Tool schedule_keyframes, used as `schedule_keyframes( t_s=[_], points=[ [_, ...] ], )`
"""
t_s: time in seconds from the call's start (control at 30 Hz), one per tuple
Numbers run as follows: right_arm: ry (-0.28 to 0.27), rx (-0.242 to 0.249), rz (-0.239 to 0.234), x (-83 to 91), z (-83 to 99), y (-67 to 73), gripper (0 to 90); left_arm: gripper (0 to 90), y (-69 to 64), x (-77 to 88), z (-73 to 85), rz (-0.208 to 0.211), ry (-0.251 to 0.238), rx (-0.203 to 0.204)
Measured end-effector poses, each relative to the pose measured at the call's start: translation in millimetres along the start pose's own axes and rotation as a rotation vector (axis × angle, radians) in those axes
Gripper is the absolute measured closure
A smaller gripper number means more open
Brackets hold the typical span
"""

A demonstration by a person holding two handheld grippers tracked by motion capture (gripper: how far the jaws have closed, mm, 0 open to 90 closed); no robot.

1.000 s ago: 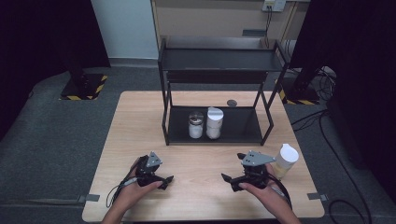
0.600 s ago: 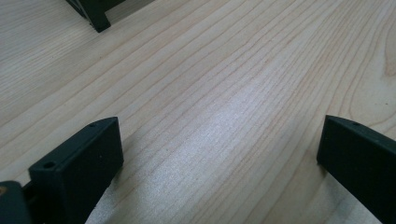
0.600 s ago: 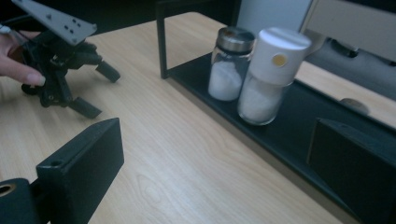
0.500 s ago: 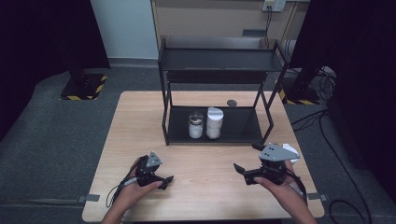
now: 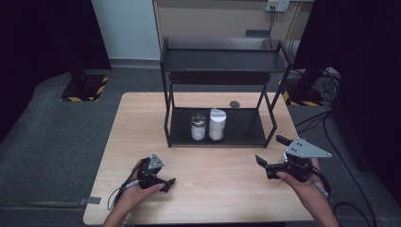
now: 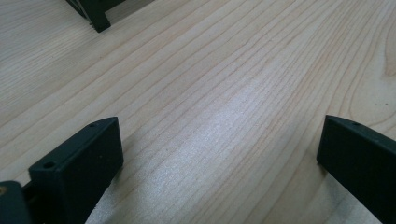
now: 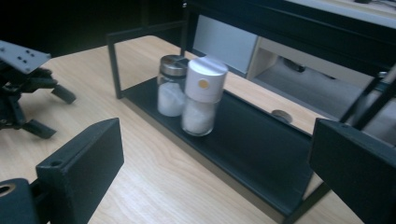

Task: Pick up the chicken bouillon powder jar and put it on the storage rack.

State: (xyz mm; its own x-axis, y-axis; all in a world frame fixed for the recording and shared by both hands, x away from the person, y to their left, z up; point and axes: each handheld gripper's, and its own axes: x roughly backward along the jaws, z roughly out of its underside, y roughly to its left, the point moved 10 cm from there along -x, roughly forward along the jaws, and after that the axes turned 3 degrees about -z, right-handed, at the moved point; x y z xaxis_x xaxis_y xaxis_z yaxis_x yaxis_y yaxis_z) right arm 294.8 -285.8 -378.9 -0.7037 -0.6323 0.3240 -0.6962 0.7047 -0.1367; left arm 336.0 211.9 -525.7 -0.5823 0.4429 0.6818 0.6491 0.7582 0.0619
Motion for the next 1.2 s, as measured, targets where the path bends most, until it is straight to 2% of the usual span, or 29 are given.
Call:
schedule_keyframes(
  t_s=[0.23,0.57,0.8,1.03,1.2],
  points=[
    [-0.002,-0.010,0.065,12.0,3.4,-13.5,4.2,0.0,0.0,0.0,0.0,0.000,0.000,0.000],
    [0.027,-0.020,0.132,17.5,15.1,-28.7,3.7,0.0,0.0,0.0,0.0,0.000,0.000,0.000],
    [0.069,-0.033,0.150,15.6,25.9,-37.3,2.6,0.0,0.3,0.1,0.1,0.000,0.001,-0.004],
    [0.101,-0.073,0.184,12.3,43.1,-46.2,2.6,0.0,0.3,0.1,0.0,0.000,0.001,-0.004],
    [0.132,-0.094,0.185,10.0,52.2,-50.7,2.6,0.0,0.3,0.1,0.0,0.000,0.001,-0.004]
  ],
)
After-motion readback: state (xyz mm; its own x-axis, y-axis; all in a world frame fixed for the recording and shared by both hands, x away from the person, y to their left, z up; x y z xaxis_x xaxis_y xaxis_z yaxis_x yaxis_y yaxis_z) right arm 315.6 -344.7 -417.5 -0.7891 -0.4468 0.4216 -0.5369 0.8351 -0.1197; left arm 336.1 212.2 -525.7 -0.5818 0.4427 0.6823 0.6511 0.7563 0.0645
